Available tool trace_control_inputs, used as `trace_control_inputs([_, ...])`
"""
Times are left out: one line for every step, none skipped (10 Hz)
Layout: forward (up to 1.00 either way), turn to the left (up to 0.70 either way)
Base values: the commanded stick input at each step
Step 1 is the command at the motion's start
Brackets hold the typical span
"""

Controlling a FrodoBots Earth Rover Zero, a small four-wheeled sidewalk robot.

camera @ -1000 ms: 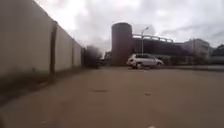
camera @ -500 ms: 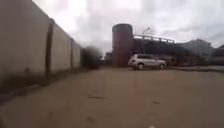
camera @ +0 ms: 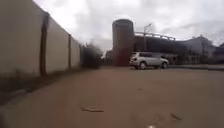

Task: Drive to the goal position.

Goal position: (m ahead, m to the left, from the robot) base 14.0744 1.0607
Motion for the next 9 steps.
trace_control_inputs([0.85, 0.02])
trace_control_inputs([0.85, 0.01])
trace_control_inputs([0.85, 0.01])
trace_control_inputs([0.85, 0.01])
trace_control_inputs([0.85, 0.01])
trace_control_inputs([0.85, 0.01])
trace_control_inputs([0.85, 0.01])
trace_control_inputs([0.85, 0.01])
trace_control_inputs([0.85, 0.01])
